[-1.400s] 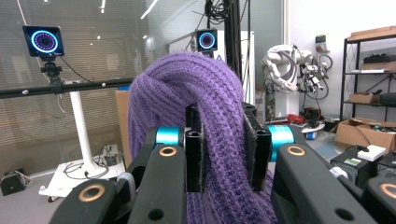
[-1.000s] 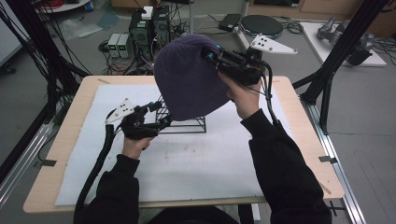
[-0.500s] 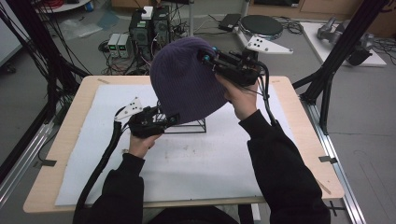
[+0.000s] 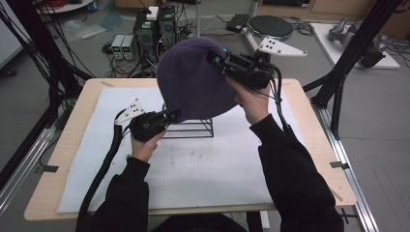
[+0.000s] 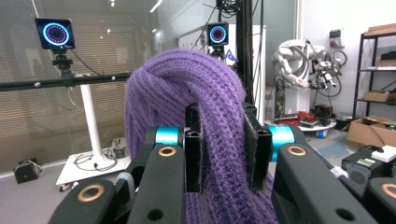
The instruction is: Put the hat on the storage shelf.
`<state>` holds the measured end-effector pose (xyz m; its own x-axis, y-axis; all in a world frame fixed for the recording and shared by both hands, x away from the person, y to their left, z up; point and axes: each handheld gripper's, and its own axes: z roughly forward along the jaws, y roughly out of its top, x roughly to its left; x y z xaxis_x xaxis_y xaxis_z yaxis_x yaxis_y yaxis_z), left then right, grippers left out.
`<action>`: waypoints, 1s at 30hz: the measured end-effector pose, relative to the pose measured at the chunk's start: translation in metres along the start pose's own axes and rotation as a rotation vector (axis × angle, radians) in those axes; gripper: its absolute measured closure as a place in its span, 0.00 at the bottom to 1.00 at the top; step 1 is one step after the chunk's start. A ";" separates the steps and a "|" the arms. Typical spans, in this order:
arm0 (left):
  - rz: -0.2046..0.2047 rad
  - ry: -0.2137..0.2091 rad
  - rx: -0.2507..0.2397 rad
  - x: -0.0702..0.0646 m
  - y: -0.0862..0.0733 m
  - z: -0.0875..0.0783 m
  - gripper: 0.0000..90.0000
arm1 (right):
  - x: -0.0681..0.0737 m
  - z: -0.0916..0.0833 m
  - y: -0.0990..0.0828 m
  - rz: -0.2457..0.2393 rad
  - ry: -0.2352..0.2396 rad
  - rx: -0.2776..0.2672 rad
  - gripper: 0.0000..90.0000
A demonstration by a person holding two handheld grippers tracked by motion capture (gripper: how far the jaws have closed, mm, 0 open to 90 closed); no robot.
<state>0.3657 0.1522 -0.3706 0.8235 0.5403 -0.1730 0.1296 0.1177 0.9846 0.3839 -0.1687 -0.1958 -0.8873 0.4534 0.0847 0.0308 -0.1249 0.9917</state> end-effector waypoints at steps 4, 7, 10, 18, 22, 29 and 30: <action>-0.002 0.004 -0.013 0.005 0.006 -0.006 0.92 | -0.001 -0.002 0.001 -0.005 -0.011 -0.004 0.83; -0.020 0.019 -0.044 0.010 0.012 -0.012 0.92 | -0.001 -0.003 0.002 -0.012 -0.019 -0.005 0.82; -0.044 0.018 -0.060 0.018 0.018 -0.018 0.92 | -0.001 -0.003 0.002 -0.011 -0.027 -0.012 0.82; -0.057 0.049 -0.099 0.028 0.030 -0.024 0.92 | -0.004 0.000 0.000 -0.011 -0.066 -0.034 0.82; -0.072 0.069 -0.140 0.033 0.033 -0.027 0.92 | -0.008 0.003 -0.002 -0.011 -0.094 -0.049 0.82; -0.087 0.097 -0.178 0.037 0.031 -0.024 0.92 | -0.013 0.011 -0.007 -0.014 -0.118 -0.078 0.82; -0.084 0.093 -0.185 0.036 0.031 -0.023 0.92 | -0.014 0.011 -0.008 -0.010 -0.116 -0.085 0.82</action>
<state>0.3868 0.1948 -0.3473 0.7583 0.5960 -0.2641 0.0844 0.3119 0.9463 0.4012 -0.1648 -0.2035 -0.8278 0.5537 0.0900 -0.0216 -0.1918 0.9812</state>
